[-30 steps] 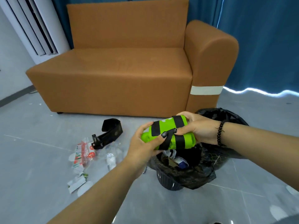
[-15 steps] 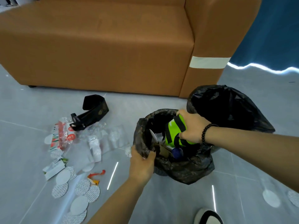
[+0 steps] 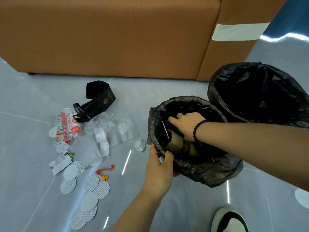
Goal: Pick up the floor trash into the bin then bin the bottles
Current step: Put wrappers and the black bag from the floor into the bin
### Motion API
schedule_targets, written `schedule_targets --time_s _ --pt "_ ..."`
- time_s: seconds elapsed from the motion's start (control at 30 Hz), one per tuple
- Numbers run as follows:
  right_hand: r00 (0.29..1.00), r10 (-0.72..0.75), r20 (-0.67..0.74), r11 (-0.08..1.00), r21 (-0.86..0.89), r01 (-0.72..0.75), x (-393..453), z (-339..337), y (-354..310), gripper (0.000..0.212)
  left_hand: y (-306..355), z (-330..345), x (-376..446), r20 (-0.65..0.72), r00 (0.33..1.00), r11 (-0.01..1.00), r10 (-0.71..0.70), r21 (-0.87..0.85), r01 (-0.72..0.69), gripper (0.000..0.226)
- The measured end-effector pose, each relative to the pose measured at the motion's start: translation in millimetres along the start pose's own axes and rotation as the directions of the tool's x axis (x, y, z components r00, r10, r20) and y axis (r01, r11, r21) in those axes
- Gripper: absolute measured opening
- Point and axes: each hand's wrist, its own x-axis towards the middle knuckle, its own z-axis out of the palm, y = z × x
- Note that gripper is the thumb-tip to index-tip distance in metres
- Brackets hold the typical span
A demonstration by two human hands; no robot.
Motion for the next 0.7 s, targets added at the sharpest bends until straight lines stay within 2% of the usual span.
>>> schedule_targets --time_s 0.13,0.2,0.3,0.37,0.43,0.53,0.7 --pt "0.997 -0.064 0.035 0.996 -0.064 0.066 3 11 -3 0.075 -1 1 -1 -0.004 1.000 1.000 0.003 0.015 -0.003 0.031" --pt "0.996 -0.076 0.049 0.996 -0.038 0.078 4 11 3 0.074 -1 0 -1 0.009 1.000 1.000 -0.003 0.007 0.002 0.031" --pt "0.994 -0.070 0.088 0.987 0.151 0.057 5 3 21 0.082 2 -1 -3 0.026 1.000 1.000 -0.015 0.003 0.014 0.032" --pt "0.989 -0.055 0.137 0.936 0.351 0.003 0 -2 30 0.092 5 -3 -6 0.031 0.999 1.000 -0.030 0.003 0.030 0.033" --pt "0.984 -0.037 0.176 0.882 0.468 -0.051 -6 -7 32 0.099 9 -5 -10 0.028 0.998 0.998 -0.053 0.033 0.053 0.041" --pt "0.980 -0.042 0.196 0.873 0.484 -0.059 -18 -20 34 0.098 13 -9 -16 -0.001 0.991 0.986 -0.132 0.101 0.131 0.067" --pt "0.990 -0.066 0.123 0.927 0.374 0.015 -47 -60 32 0.080 14 -28 -36 -0.064 0.990 0.985 -0.125 0.112 0.131 0.066"
